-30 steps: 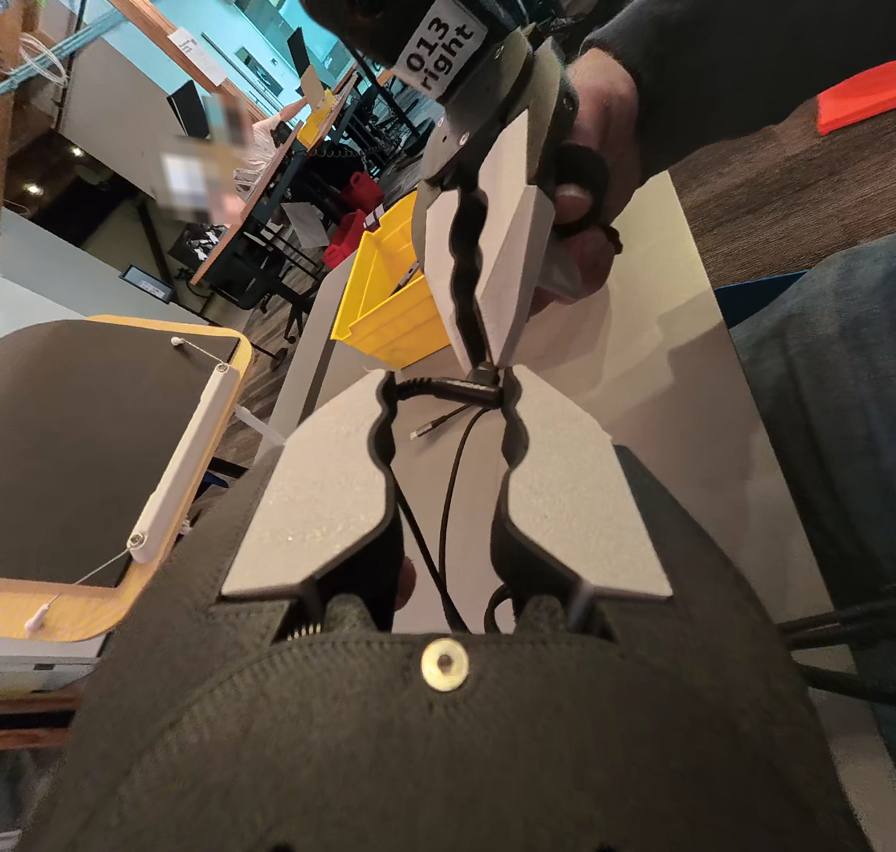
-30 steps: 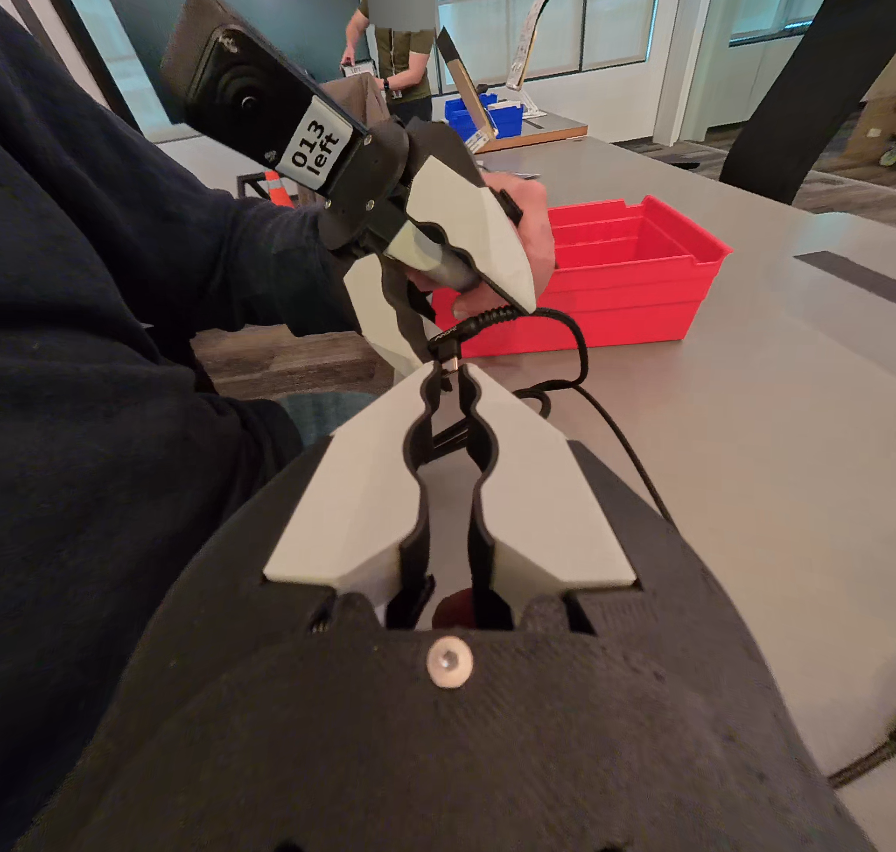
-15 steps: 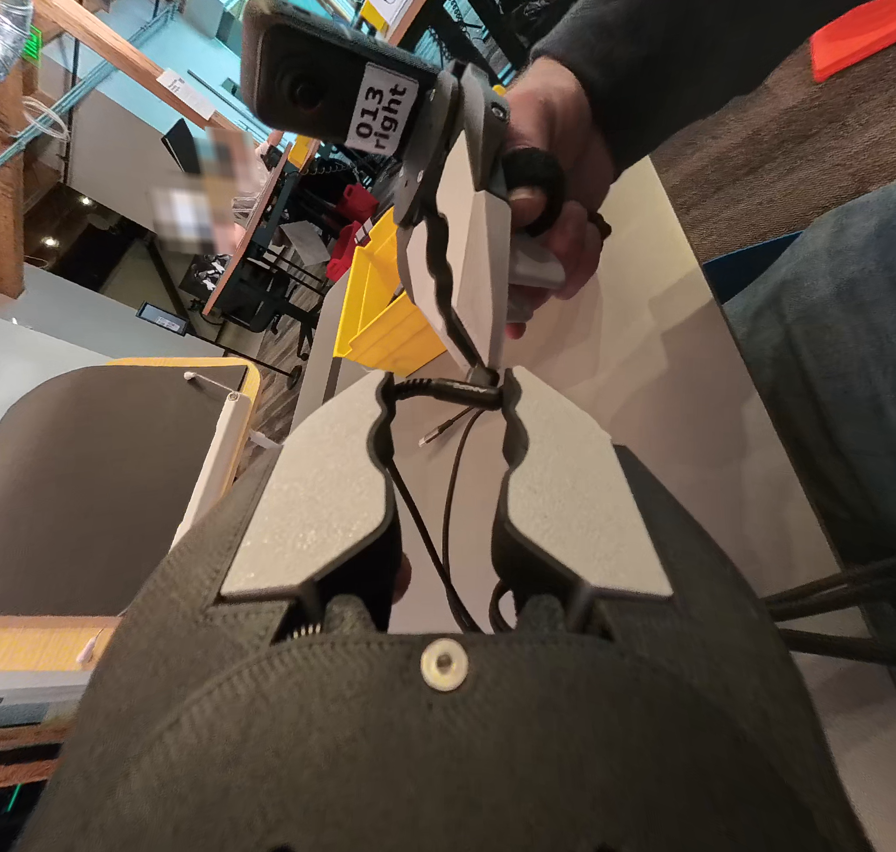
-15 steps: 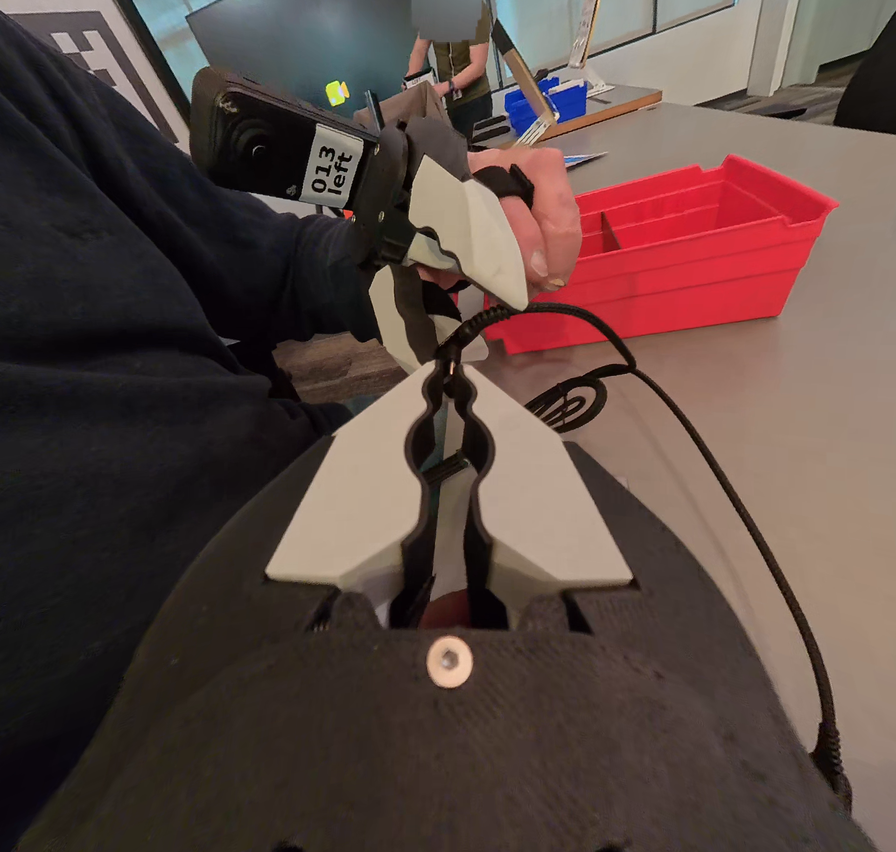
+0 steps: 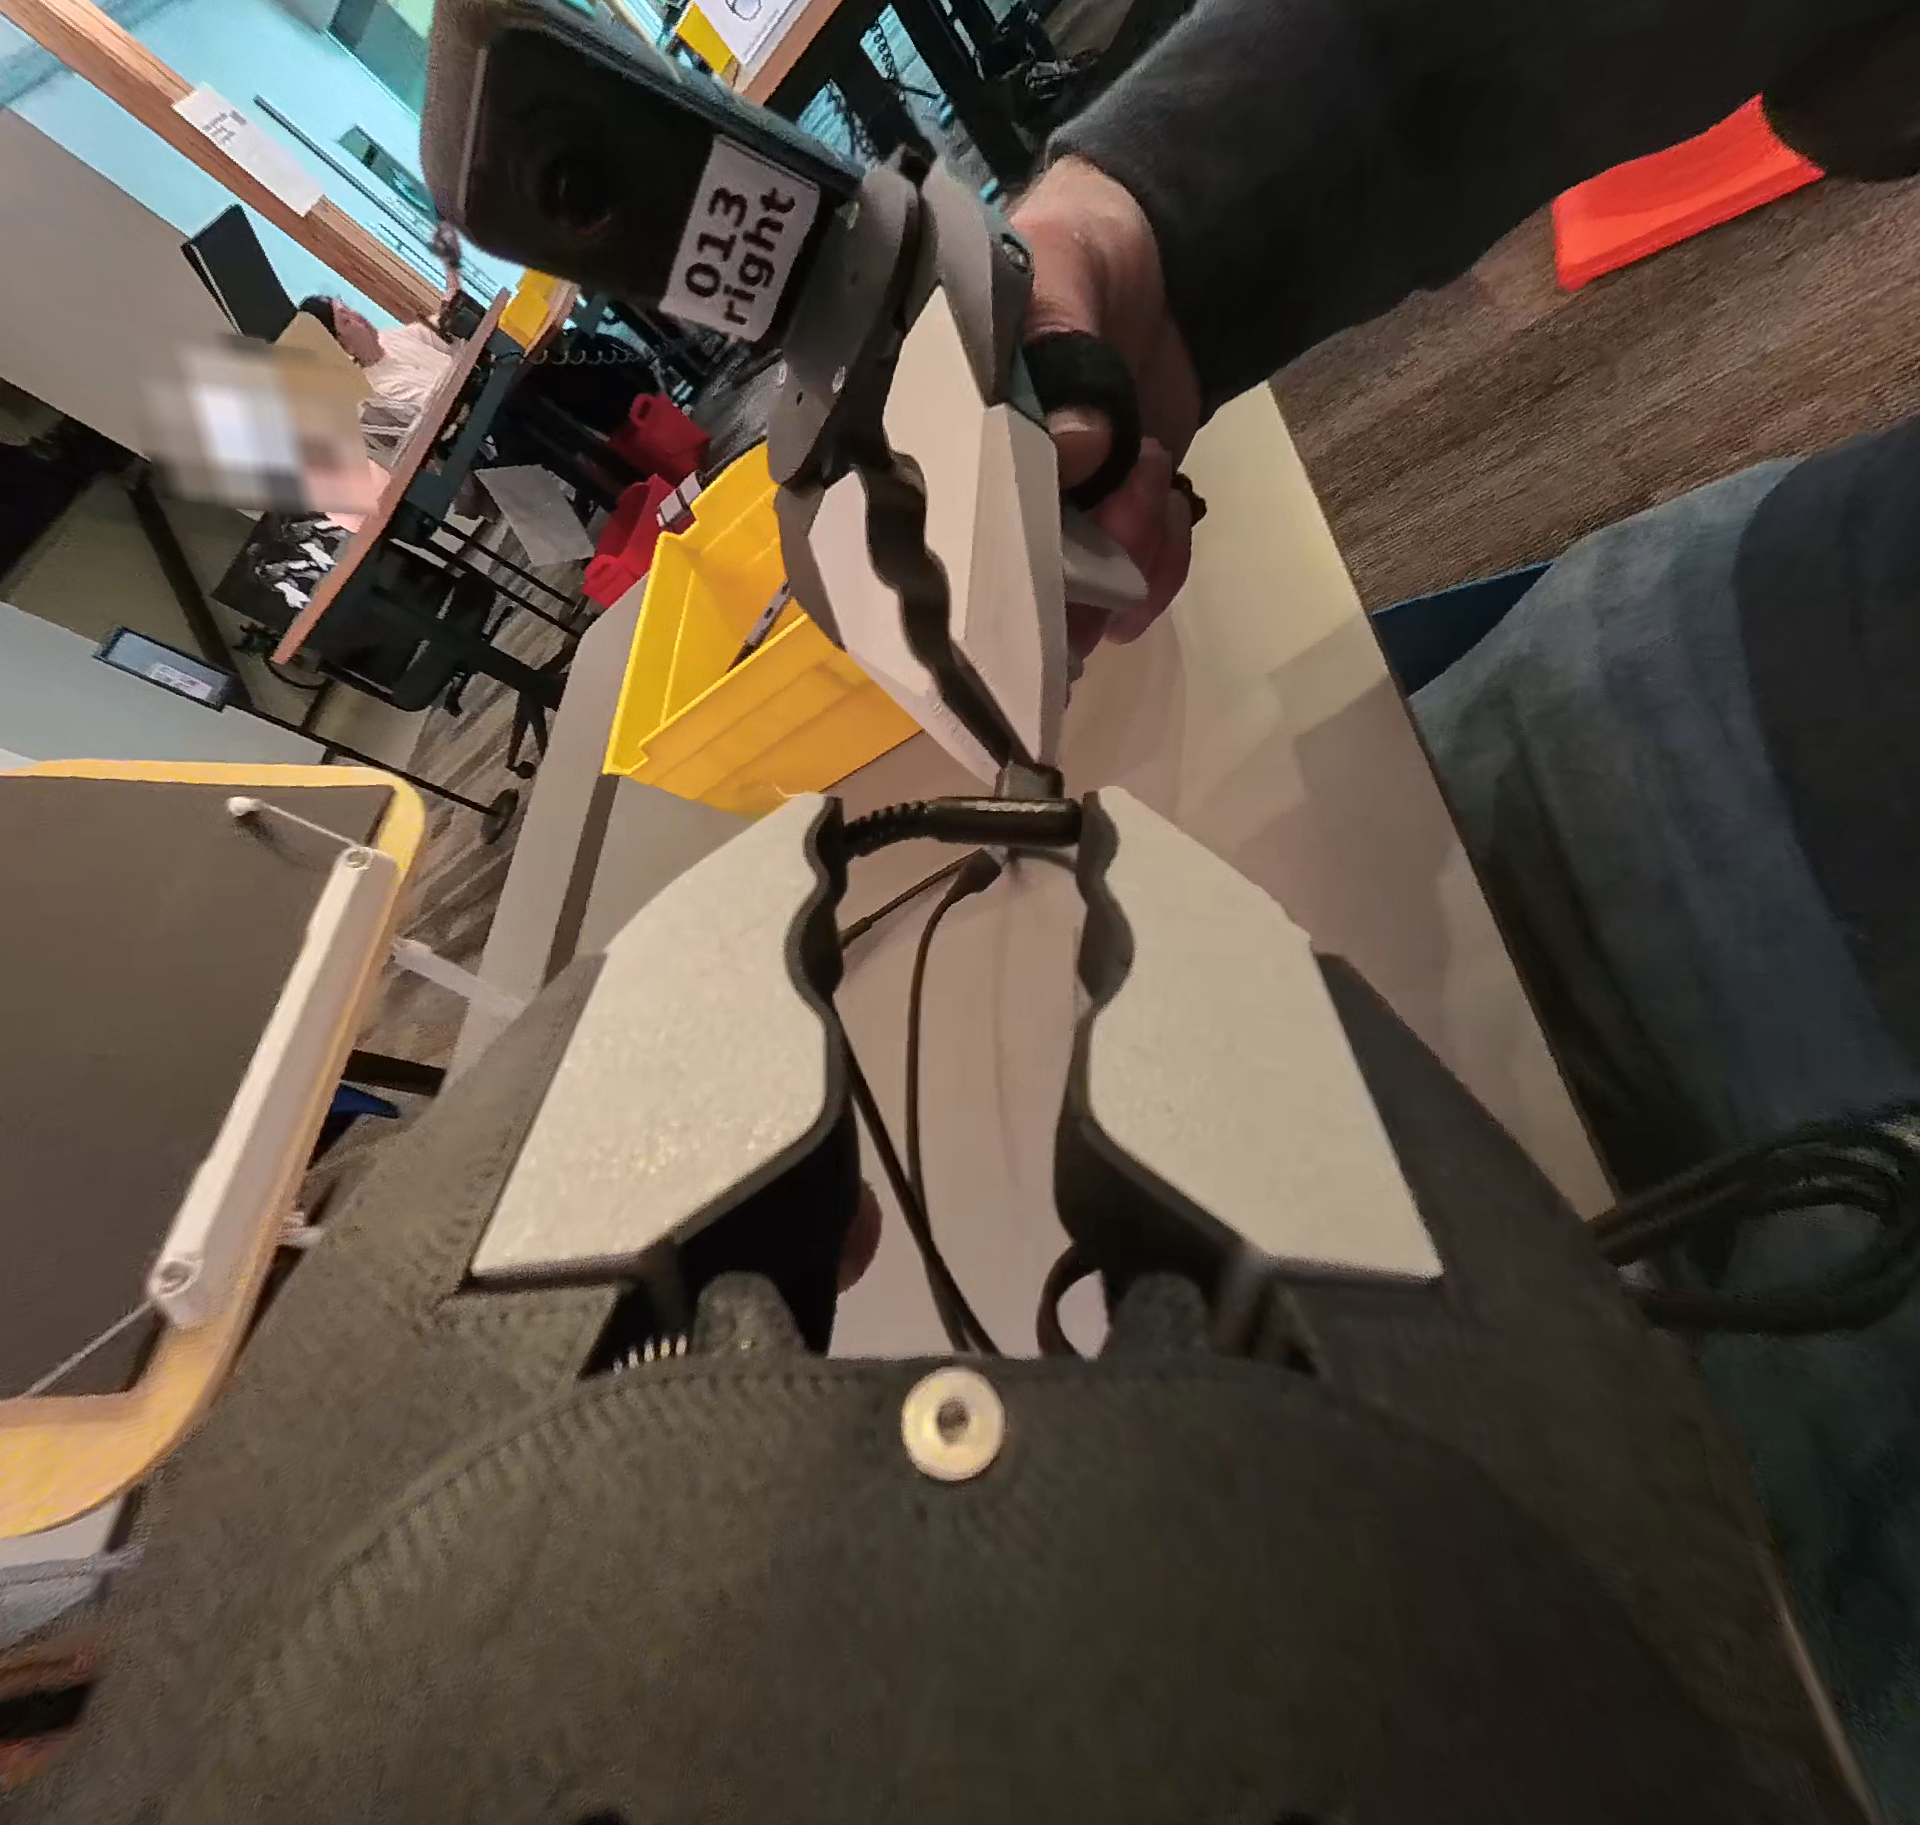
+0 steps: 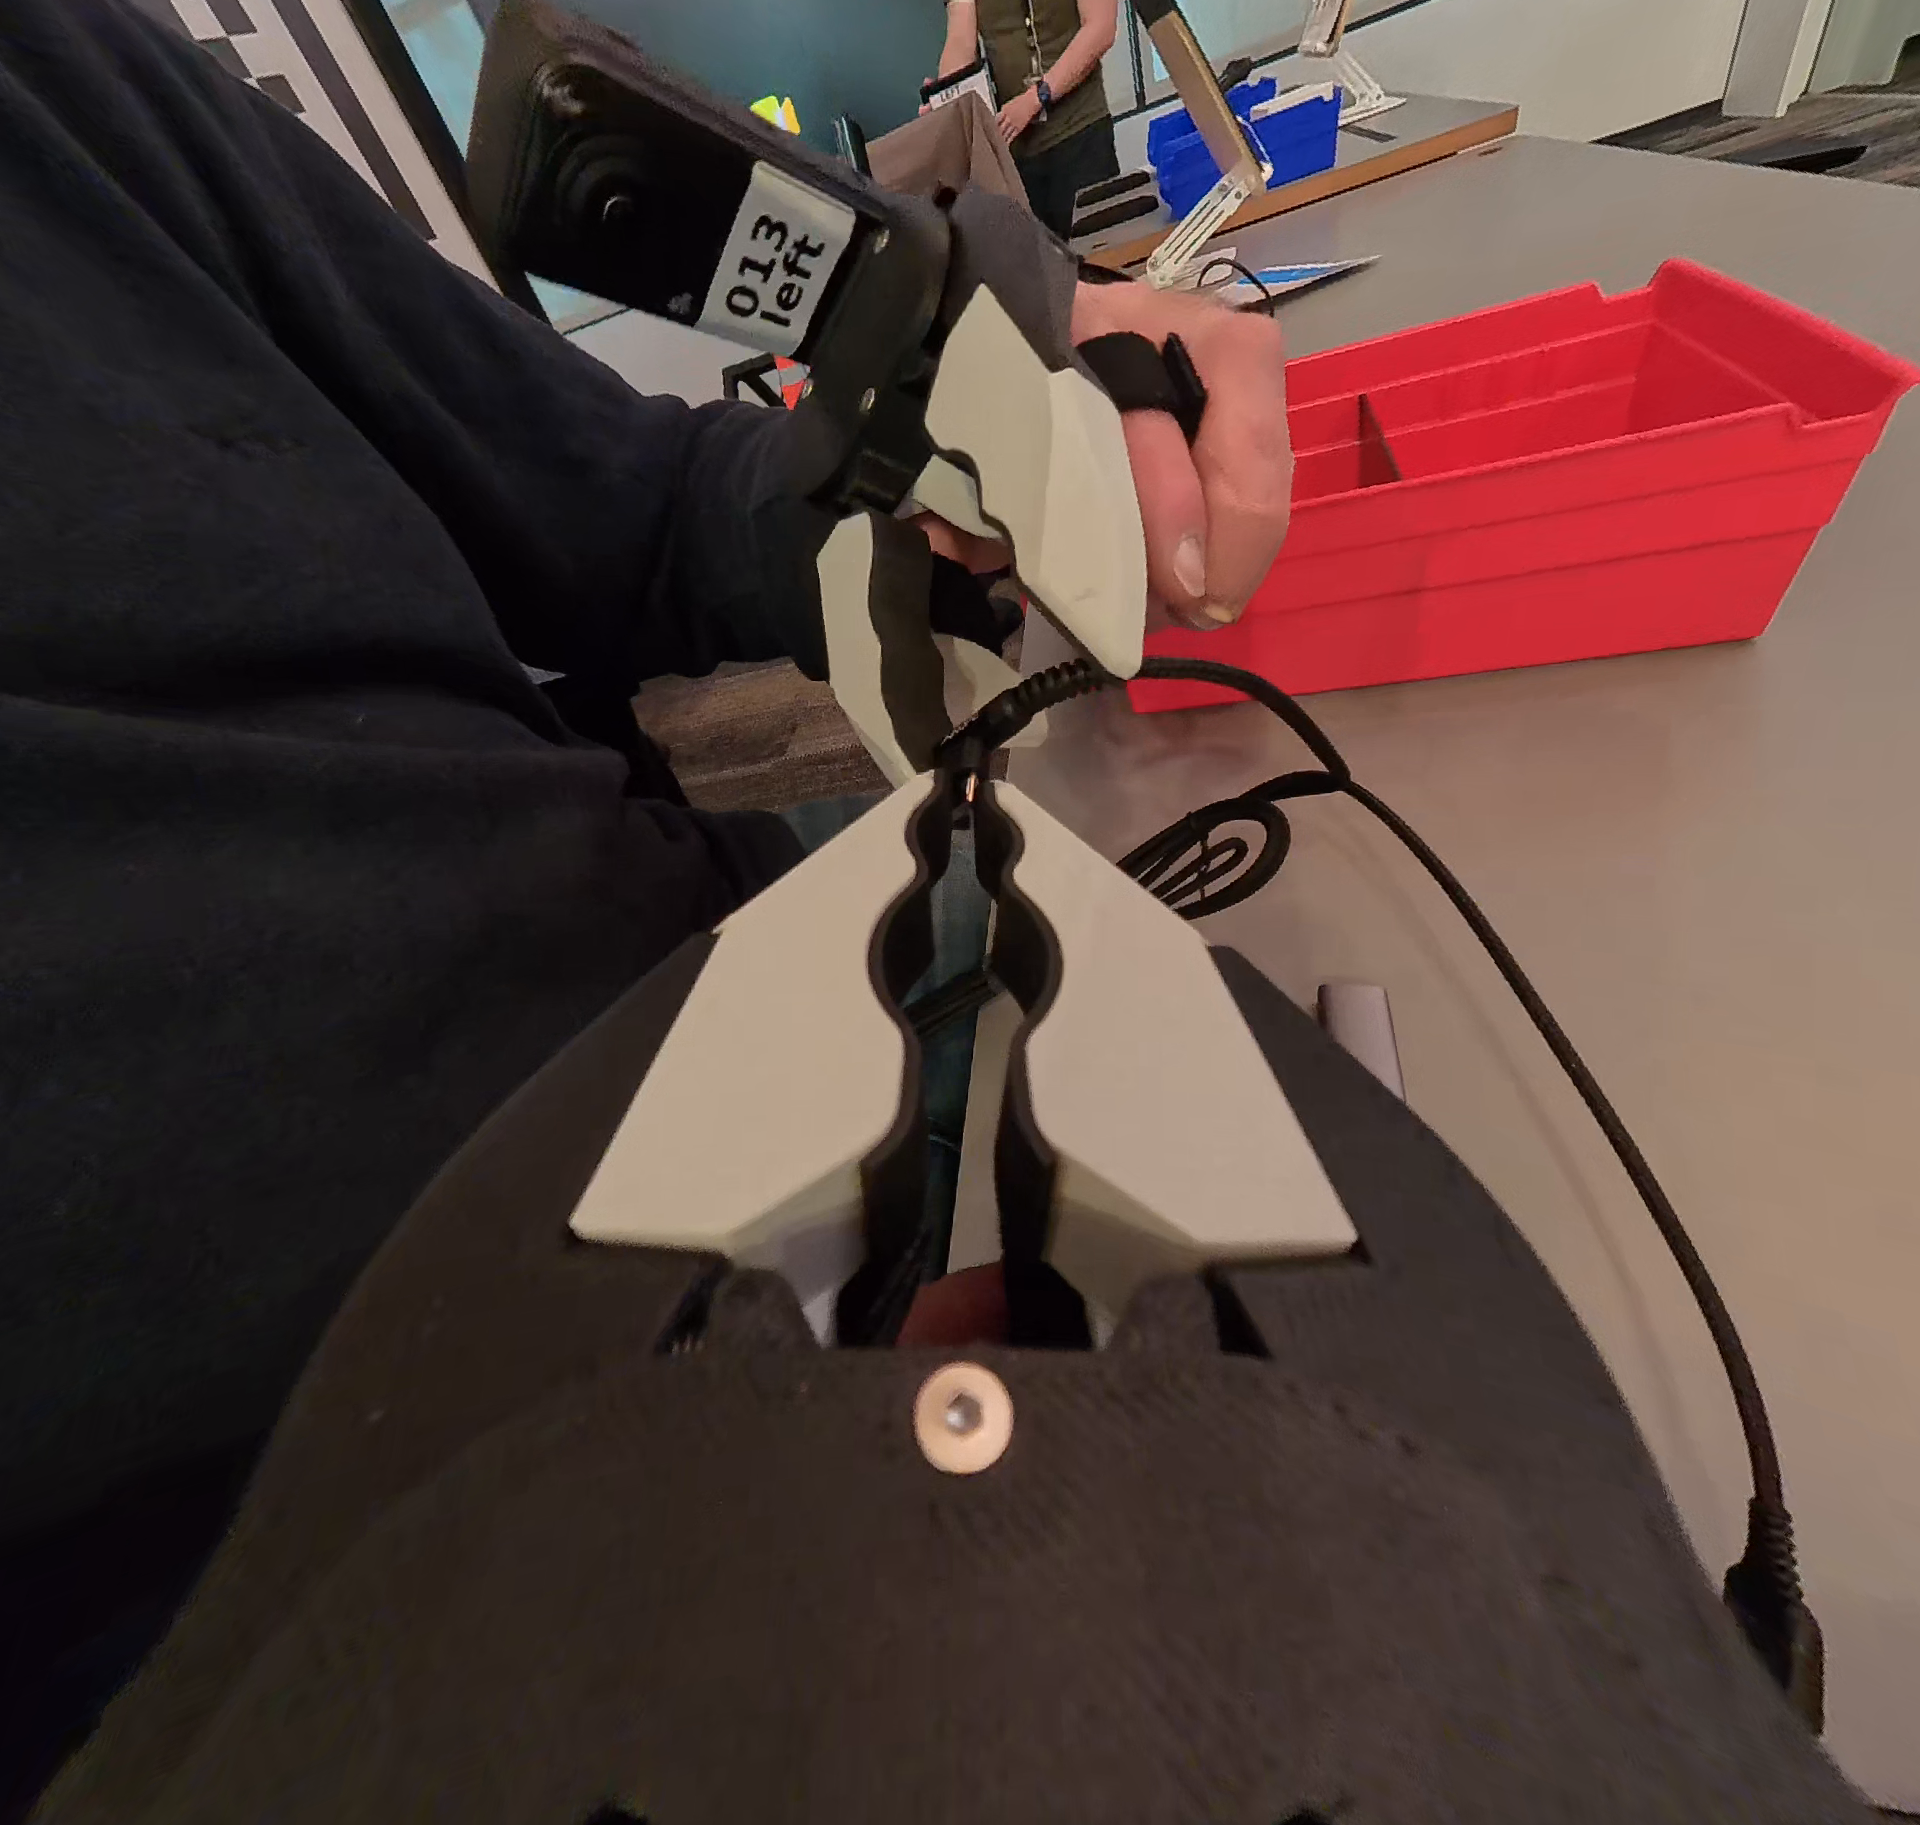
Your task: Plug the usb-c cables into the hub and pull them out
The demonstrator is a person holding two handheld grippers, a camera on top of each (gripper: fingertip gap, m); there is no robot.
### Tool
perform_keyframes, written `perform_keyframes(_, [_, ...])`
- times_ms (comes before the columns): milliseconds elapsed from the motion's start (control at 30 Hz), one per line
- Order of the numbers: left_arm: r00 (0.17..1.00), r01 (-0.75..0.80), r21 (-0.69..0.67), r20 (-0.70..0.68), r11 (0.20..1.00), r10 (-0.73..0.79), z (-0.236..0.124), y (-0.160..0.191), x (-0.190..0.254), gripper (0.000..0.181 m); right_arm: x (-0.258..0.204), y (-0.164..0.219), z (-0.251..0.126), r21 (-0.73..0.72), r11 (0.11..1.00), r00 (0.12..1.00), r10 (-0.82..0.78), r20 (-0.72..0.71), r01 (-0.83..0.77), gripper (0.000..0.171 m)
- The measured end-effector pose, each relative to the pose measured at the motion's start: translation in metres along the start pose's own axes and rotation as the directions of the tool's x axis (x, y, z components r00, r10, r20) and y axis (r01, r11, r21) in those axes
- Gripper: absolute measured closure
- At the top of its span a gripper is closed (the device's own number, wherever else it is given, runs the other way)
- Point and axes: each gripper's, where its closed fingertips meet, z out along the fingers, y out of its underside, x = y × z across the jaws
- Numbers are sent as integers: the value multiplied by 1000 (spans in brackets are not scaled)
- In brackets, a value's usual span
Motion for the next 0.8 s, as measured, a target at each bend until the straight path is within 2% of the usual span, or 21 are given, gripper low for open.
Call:
perform_keyframes(133, [993, 110, 48, -36, 993, -108, 0, -3, 1, 138, 1, 1, -1, -5, 1000, 1000, -27, -11, 27, 169])
perform_keyframes(333, [979, 199, 85, -59, 976, -194, 1, -2, 1, 138, 3, 2, -1, -7, 998, 998, -60, -26, 60, 170])
perform_keyframes(433, [974, 223, 86, -66, 971, -218, 2, -1, -1, 137, 4, 2, -1, -11, 997, 997, -75, -36, 75, 170])
perform_keyframes(533, [967, 248, 64, -82, 967, -243, 3, 4, 0, 126, 3, 5, 0, -26, 996, 995, -90, -36, 89, 170])
perform_keyframes(800, [964, 255, 47, -89, 966, -250, 4, 8, 2, 125, 5, 8, 1, -42, 994, 994, -100, -44, 98, 170])
